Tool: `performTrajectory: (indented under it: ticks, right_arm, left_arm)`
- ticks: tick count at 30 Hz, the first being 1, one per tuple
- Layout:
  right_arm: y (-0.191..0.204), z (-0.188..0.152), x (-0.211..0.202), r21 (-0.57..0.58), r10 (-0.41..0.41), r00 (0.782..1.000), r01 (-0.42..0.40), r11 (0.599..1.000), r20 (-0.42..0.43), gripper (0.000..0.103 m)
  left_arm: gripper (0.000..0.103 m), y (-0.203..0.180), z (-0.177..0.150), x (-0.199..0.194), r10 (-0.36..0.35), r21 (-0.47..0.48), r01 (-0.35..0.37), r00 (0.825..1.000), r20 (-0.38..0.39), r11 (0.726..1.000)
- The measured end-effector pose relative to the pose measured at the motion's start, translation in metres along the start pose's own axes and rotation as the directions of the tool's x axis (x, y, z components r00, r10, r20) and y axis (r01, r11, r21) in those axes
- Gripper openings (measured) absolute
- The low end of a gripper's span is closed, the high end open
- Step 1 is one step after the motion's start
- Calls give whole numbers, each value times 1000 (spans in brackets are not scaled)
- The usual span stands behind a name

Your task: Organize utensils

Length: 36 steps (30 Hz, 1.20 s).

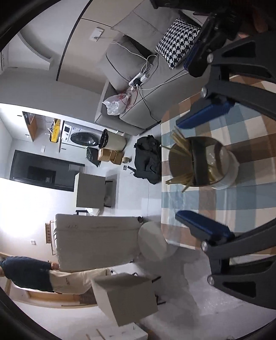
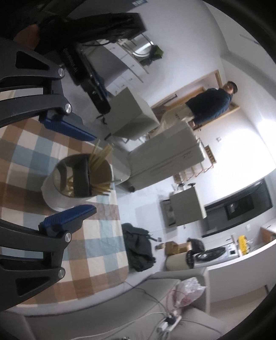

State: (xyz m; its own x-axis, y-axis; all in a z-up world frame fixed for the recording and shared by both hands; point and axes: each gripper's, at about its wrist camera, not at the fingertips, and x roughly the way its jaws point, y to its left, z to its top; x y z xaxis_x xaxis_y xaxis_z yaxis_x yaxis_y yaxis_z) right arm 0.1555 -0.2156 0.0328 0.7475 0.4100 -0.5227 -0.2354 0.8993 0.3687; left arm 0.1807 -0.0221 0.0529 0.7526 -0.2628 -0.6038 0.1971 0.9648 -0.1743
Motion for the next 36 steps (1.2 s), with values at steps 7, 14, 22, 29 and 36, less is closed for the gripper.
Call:
performTrajectory:
  ticks: [7,14,22,29,36]
  right_arm:
    - [17,-22,-39,-67,-13,997,18,998,75,88]
    - [26,-40,-64,-125,-50,989,68,990,142,103]
    - [33,-54,-78,-162,-39,983,69,984,179,103]
    - [29,-61,-85,-154,-53,981,82,985,185,103]
    - [27,-64,-84,-151,-59,982,87,985,182,103]
  left_arm:
    - [87,-15,-14,-25,84,-3,-84,996,16,996]
    - [98,-14,-25,-44,160,-15,-159,984,82,987]
    - [98,-21,-35,-59,194,5,-196,974,118,981]
    - [98,-26,-44,-58,166,8,-168,982,94,986]
    - [98,-31,-55,-56,164,19,-166,982,94,986]
